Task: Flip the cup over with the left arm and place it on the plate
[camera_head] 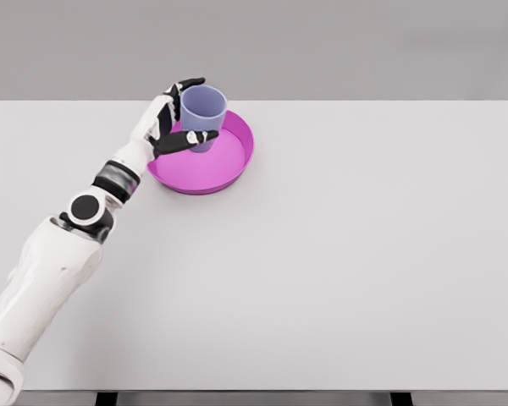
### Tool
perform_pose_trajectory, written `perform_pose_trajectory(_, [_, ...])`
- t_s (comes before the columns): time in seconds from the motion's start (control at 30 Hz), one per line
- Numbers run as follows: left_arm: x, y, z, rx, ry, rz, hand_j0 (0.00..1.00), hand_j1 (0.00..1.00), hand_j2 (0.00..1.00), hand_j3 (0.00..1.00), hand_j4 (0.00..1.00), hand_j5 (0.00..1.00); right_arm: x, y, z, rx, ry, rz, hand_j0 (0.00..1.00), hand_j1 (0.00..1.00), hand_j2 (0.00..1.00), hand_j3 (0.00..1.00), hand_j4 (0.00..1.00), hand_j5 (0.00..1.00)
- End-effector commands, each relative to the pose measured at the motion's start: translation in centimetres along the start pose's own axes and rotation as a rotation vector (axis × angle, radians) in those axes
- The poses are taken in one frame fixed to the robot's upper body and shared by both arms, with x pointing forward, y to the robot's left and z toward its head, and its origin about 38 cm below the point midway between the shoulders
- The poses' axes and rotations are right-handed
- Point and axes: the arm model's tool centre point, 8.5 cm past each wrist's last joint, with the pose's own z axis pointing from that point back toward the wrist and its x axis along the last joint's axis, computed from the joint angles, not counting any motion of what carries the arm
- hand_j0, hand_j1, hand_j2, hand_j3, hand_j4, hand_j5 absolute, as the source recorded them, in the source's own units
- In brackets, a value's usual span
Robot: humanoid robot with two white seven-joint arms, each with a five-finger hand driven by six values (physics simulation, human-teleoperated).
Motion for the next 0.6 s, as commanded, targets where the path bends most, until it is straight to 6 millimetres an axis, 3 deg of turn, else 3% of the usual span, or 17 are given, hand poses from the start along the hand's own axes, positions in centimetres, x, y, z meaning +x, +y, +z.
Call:
perform_pose_trajectory(0.0, [-0.6, -0.2, 0.0, 0.009, -0.004, 0.013, 0.78, 0.78, 0.78, 0.78, 0.78, 0.78, 0.0, 0.0, 0.0, 0.0, 0.0, 0.0, 1.0, 1.0, 1.0, 1.0, 1.0, 1.0])
perform_pose_trajectory(0.17, [-1.8, -0.4, 0.3, 0.025, -0.009, 0.018, 0.78, 0.78, 0.78, 0.78, 0.78, 0.78, 0.0, 0.0, 0.0, 0.0, 0.0, 0.0, 1.0, 1.0, 1.0, 1.0, 1.0, 1.0])
perform_pose_trajectory(0.57, [-2.5, -1.1, 0.4, 0.025, 0.002, 0.033, 0.81, 0.81, 0.81, 0.81, 0.81, 0.81, 0.0, 0.0, 0.0, 0.0, 0.0, 0.0, 1.0, 1.0, 1.0, 1.0, 1.0, 1.0])
